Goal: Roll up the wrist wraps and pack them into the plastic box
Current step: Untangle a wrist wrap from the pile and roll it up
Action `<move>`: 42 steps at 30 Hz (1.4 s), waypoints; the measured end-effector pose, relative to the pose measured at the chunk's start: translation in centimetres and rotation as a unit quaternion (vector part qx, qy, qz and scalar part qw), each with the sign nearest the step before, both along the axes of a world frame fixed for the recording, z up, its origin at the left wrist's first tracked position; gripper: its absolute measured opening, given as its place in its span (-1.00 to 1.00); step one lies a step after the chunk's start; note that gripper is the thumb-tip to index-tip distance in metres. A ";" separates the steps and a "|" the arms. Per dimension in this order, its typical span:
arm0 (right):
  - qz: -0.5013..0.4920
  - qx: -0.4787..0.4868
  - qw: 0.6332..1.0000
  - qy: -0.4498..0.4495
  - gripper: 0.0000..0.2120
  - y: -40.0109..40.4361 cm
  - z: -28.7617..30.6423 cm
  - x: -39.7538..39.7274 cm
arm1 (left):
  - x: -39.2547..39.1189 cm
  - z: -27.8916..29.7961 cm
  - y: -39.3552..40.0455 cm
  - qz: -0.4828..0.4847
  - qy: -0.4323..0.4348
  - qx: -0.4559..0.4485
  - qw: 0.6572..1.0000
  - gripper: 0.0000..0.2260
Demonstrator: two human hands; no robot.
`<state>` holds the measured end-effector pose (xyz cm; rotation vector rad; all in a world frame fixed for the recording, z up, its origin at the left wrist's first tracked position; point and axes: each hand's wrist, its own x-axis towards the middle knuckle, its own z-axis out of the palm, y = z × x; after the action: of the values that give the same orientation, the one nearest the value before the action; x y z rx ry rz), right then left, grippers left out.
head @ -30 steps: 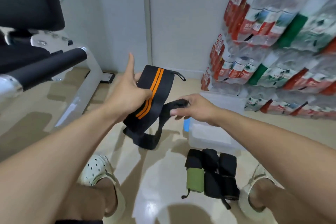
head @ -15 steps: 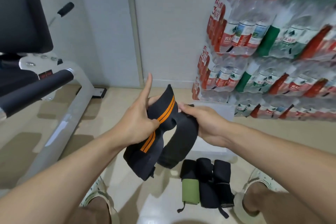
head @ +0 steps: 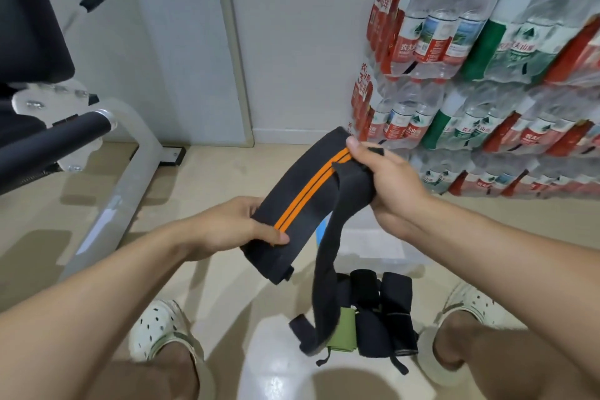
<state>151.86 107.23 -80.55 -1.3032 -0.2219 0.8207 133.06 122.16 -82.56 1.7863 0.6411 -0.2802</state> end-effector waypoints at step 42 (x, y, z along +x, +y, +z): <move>0.173 -0.142 0.973 0.055 -0.64 0.8 -2.3 -4.5 | 1.6 2.0 -0.4 0.388 -0.223 -0.190 0.874 -0.28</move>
<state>147.32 108.01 -82.86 -1.5037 -0.2544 1.2538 134.71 121.79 -80.56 1.0421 0.8378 0.5159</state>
